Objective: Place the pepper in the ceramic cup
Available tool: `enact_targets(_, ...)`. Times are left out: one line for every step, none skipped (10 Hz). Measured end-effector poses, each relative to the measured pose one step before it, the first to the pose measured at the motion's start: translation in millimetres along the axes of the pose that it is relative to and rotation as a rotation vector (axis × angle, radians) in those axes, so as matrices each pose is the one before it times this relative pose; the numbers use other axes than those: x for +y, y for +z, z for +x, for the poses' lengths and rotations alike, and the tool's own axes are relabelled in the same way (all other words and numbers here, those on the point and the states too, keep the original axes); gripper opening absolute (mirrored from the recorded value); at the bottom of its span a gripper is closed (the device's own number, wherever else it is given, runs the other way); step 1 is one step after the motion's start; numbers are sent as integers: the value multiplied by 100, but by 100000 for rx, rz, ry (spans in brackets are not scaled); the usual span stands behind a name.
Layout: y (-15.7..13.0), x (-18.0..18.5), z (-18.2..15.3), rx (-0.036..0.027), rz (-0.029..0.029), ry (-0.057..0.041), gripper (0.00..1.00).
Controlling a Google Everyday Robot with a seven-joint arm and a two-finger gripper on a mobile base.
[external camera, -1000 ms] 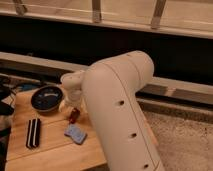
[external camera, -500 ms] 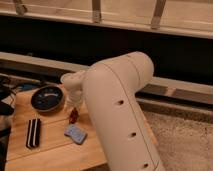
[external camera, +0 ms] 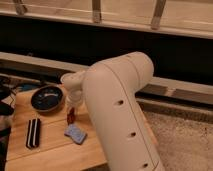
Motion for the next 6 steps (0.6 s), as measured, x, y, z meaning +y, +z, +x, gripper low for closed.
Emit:
enact_targets(51, -3, 74, 127, 154, 13, 60)
enact_targets(16, 31, 98, 71, 190, -66, 69)
enact_targets(14, 17, 121, 141, 90, -46, 77)
enact_targets(-51, -30, -2, -54, -198, 103, 80)
enact_targets(-162, -55, -17, -440, -97, -559, 80)
enact_targets(-291, 202, 4, -1029, 98, -1350, 80)
